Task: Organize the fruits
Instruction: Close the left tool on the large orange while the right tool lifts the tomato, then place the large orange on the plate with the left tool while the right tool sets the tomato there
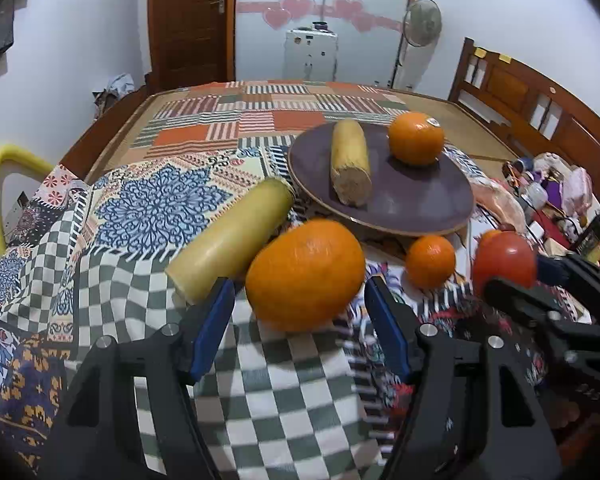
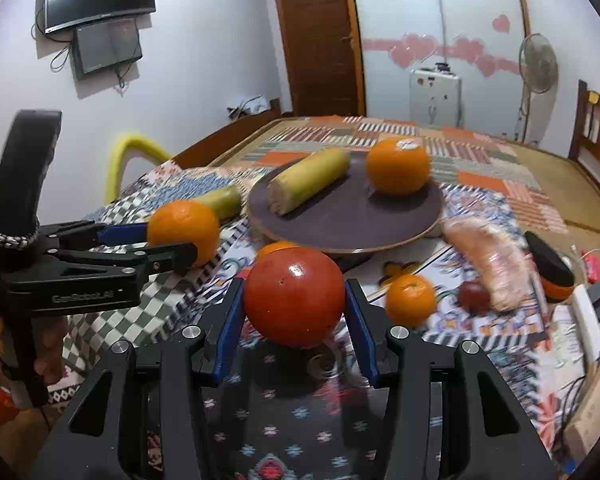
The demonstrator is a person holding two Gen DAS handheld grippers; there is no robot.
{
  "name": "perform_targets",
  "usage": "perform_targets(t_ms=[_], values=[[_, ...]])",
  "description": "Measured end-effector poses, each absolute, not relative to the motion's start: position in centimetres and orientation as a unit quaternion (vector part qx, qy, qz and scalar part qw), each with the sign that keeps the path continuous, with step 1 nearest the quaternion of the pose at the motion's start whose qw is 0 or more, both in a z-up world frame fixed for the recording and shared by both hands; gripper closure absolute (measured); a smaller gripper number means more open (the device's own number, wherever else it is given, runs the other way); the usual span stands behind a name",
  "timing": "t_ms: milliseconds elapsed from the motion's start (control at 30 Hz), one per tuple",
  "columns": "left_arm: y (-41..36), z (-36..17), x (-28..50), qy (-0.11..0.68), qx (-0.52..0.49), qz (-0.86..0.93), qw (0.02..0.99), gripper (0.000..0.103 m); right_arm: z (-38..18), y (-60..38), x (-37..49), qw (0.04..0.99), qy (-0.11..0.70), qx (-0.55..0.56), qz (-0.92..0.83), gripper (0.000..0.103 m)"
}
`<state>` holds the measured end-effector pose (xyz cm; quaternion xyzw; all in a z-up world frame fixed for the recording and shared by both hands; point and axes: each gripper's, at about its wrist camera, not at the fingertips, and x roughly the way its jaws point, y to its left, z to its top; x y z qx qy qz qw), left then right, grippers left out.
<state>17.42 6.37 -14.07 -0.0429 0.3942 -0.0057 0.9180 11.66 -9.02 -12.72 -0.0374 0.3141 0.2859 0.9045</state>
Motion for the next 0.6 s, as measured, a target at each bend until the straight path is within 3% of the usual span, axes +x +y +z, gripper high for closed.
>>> perform_targets(t_ms=[600], values=[[5.7,-14.3,18.5,0.393,-0.047,-0.01,0.918,0.041,-11.7,-11.5,13.3,0.918,0.301,-0.027,0.256,0.058]])
